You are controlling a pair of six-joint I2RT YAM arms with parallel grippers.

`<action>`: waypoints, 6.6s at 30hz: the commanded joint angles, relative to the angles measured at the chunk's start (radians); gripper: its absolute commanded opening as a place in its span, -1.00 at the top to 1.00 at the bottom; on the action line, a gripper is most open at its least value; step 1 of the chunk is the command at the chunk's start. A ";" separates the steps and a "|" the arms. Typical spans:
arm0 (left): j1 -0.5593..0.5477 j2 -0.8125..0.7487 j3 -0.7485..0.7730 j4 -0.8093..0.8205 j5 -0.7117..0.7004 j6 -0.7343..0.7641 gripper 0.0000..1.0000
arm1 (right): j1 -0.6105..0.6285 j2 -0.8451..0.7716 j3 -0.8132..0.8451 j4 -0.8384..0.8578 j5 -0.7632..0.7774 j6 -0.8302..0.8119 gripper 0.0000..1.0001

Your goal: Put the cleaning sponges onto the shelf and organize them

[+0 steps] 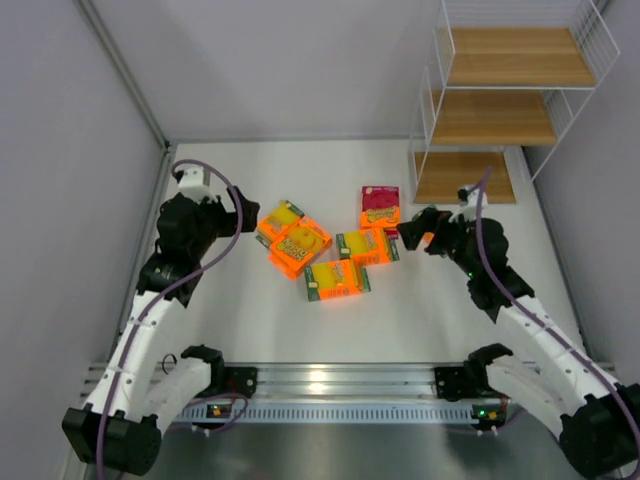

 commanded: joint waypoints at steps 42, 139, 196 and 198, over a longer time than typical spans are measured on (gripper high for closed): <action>-0.011 -0.075 -0.015 -0.012 -0.264 0.076 -0.97 | 0.558 0.661 0.603 -0.203 -0.284 -0.828 -0.99; -0.011 -0.075 -0.020 -0.020 -0.345 0.050 -0.97 | -0.104 0.916 1.846 -0.219 0.462 -0.679 -0.24; -0.010 0.015 0.014 -0.018 -0.329 0.046 -0.97 | -0.149 1.074 1.940 -0.403 0.311 -0.435 -0.99; -0.010 0.011 0.017 -0.018 -0.322 0.051 -0.97 | -0.150 1.048 1.941 -0.395 0.296 -0.438 -0.99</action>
